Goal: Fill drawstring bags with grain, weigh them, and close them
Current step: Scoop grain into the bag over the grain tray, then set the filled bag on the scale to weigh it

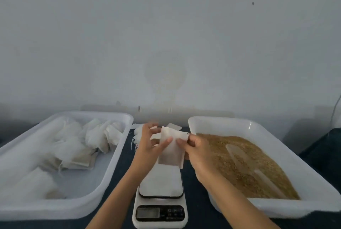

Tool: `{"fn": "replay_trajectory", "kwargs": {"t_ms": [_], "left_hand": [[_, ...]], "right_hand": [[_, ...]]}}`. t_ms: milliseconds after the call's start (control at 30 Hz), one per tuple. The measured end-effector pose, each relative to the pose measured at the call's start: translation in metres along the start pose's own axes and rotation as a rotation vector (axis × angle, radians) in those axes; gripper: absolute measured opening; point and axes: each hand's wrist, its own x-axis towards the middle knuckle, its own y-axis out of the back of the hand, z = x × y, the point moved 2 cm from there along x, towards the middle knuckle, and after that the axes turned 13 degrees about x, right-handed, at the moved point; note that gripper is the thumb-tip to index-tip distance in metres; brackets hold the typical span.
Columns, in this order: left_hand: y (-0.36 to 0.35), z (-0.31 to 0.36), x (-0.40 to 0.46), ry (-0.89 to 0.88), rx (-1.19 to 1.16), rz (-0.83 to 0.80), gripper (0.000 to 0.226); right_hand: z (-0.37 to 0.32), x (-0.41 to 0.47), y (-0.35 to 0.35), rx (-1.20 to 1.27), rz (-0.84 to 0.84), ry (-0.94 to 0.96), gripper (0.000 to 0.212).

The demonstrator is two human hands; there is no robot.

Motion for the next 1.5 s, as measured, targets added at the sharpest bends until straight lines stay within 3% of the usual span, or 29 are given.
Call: {"fn": "replay_trajectory", "kwargs": {"t_ms": [33,167,400,567,767,967,1500], "left_hand": [[0.006,-0.011,-0.003,0.049,0.082,0.008,0.036],[0.019,-0.047,-0.012,0.149,0.292,0.031,0.019],[0.011,-0.069,-0.015,0.201,0.422,0.090,0.022],[0.011,-0.076,-0.014,0.106,0.602,0.112,0.021],[0.023,-0.082,-0.009,0.135,0.520,0.169,0.035],[0.035,-0.095,-0.010,0.196,0.456,0.201,0.015],[0.042,-0.103,-0.006,0.185,0.529,0.175,0.017]], "right_hand": [[0.009,0.000,-0.006,-0.048,0.017,0.003,0.006],[0.042,0.006,-0.017,-0.226,0.040,0.041,0.033],[0.072,0.007,-0.018,-0.401,0.107,0.124,0.032],[0.081,0.005,-0.017,-0.308,0.058,0.093,0.016],[0.084,0.010,-0.001,-0.165,0.114,0.141,0.027],[0.097,0.015,0.010,-0.140,0.093,0.139,0.026],[0.104,0.027,0.010,-0.116,0.080,0.148,0.018]]}}
